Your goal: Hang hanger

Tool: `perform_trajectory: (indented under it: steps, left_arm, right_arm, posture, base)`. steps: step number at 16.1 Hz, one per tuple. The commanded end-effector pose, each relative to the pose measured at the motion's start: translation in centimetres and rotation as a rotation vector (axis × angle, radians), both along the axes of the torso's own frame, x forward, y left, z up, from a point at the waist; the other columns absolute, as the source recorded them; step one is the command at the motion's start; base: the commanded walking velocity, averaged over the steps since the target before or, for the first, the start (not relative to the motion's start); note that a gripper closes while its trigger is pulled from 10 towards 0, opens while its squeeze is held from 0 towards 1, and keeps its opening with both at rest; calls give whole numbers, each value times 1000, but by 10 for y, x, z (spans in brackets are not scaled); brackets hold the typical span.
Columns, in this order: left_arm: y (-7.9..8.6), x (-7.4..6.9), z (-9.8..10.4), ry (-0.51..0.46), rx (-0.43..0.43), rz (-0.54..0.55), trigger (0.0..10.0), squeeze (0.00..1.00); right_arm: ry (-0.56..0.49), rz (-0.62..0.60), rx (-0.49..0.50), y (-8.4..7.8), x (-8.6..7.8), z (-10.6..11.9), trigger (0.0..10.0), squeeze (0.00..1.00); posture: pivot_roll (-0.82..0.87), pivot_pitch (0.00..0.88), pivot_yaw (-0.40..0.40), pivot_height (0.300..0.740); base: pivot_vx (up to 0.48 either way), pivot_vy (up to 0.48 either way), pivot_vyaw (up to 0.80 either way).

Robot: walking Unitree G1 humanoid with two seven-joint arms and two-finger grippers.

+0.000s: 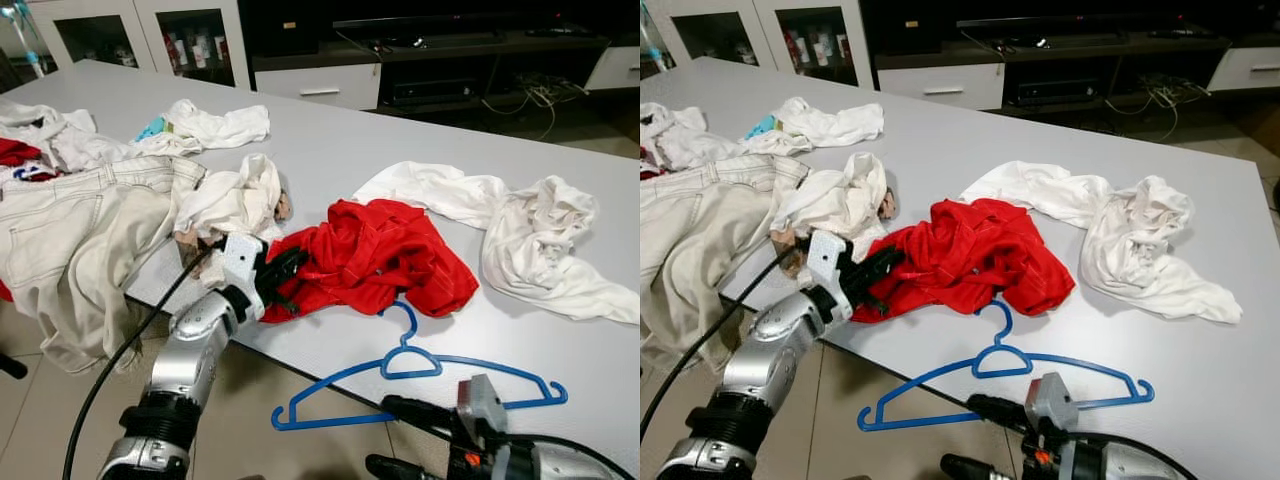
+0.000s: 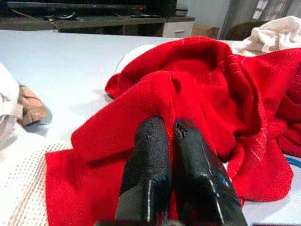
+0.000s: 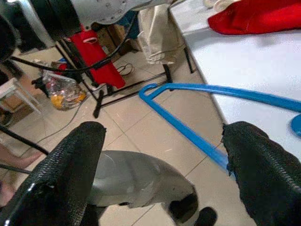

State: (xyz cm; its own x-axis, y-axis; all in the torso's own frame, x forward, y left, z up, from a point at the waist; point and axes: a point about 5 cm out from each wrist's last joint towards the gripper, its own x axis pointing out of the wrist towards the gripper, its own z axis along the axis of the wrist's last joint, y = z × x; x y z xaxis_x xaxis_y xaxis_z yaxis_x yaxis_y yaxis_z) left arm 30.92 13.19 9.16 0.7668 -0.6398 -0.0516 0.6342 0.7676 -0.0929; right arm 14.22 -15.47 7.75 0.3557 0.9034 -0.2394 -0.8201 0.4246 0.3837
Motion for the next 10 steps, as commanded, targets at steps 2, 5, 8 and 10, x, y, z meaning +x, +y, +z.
perform_trajectory:
  steps: [2,5,8,10]
  left_arm:
    - [1,2,0,5,24,-11,10000,0]
    - [1,1,0,4,22,-6,10000,0]
    - [3,-1,-1,7,23,-5,10000,0]
    - [3,-1,-1,8,26,-8,10000,0]
  right_arm:
    - [-43,-29,-19,1,9,-1,10000,949]
    - [-226,-73,-94,-2,24,5,10000,906]
    - [-264,-54,-101,-7,21,11,10000,1000]
    - [-296,-9,-184,-13,13,7,10000,1000]
  posture:
    - [-141,0,88,740]
    - [-126,0,84,740]
    - [-127,0,84,740]
    - [-131,0,87,740]
  base:
    - [0,0,0]
    - [0,0,0]
    - [0,0,0]
    - [0,0,0]
